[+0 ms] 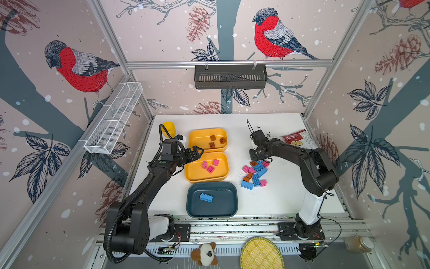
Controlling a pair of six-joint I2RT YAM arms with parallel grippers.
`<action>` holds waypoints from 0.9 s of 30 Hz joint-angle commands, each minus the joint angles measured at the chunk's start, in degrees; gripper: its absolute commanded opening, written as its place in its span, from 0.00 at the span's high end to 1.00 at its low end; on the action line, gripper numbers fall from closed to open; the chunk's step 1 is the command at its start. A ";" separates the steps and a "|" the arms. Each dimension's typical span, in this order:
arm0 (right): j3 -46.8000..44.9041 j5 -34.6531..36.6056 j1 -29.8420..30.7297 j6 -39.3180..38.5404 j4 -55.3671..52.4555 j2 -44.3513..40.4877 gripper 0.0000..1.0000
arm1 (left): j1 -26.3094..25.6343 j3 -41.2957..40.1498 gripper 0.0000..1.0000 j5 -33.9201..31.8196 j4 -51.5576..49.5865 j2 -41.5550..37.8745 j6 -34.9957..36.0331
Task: Sort the legos into containers by color
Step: Move the lego to the center of the table.
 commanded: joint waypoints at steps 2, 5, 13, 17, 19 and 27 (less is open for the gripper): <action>1.61 -1.43 -0.09 1.04 0.00 1.50 0.64 | -0.12 0.35 0.03 0.68 1.95 0.00 0.18; 3.29 -1.60 0.06 2.37 0.32 2.51 0.64 | -0.07 0.36 0.03 0.66 1.92 -0.05 0.18; 8.44 -1.37 1.39 4.16 0.15 6.08 0.55 | -0.20 0.21 0.03 0.68 2.01 -0.05 0.18; 9.42 -0.94 1.43 2.91 -0.79 5.33 0.37 | -0.20 0.30 0.03 0.54 1.57 -0.32 0.31; 9.69 -0.80 1.14 0.79 -1.47 4.51 0.31 | -0.20 0.20 0.03 0.41 1.55 -0.45 0.32; 6.14 -7.96 -2.14 -24.35 -1.88 -0.90 0.30 | -0.46 -0.12 0.03 0.41 2.36 -0.27 -0.24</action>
